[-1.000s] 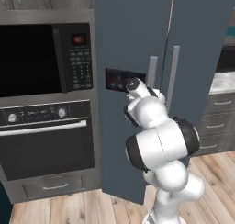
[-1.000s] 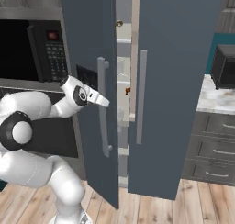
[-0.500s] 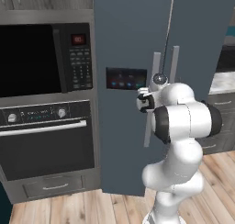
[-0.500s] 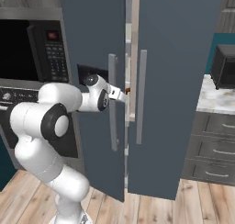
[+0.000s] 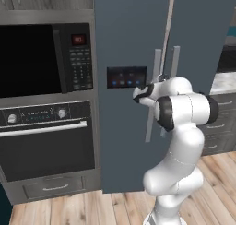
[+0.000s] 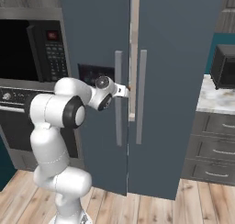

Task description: Store the kebab skewer in the freezer for long-term storage. Close the freezer door after placing the cooked food.

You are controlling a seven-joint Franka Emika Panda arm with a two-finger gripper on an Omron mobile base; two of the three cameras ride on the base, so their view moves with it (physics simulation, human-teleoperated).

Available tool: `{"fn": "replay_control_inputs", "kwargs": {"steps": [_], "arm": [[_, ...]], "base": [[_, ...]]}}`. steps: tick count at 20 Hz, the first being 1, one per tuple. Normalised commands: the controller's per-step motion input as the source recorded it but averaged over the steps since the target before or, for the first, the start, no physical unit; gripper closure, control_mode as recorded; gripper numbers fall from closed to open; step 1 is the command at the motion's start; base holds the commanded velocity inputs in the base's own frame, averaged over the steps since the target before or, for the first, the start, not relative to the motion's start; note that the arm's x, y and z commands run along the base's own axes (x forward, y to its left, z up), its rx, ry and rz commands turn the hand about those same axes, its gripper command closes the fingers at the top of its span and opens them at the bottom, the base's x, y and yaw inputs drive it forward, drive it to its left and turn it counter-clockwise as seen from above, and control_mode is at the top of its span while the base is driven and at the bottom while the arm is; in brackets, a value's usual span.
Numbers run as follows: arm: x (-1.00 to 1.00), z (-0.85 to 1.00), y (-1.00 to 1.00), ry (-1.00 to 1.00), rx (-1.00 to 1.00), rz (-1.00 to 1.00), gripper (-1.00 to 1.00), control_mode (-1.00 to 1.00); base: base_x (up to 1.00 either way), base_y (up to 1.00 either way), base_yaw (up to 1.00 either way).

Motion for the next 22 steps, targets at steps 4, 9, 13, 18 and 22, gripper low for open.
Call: {"fn": "replay_control_inputs", "kwargs": {"steps": [4, 9, 13, 18, 22], "arm": [[0.66, 0.27, -0.17, 0.12, 0.02, 0.12, -1.00, -1.00], [0.58, 0.23, -0.34, 0.06, 0.10, 0.16, -1.00, -1.00], [0.41, 0.13, -0.11, 0.01, 0.03, 0.07, -1.00, -1.00], [0.44, 0.00, 0.00, 0.00, -0.01, 0.00, -1.00, -1.00], [0.58, 0.02, 0.00, 0.07, -0.06, 0.00, -1.00, -1.00]], "base": [[0.00, 0.00, 0.00], [0.00, 0.00, 0.00], [0.00, 0.00, 0.00], [0.00, 0.00, 0.00], [0.00, 0.00, 0.00]]}}
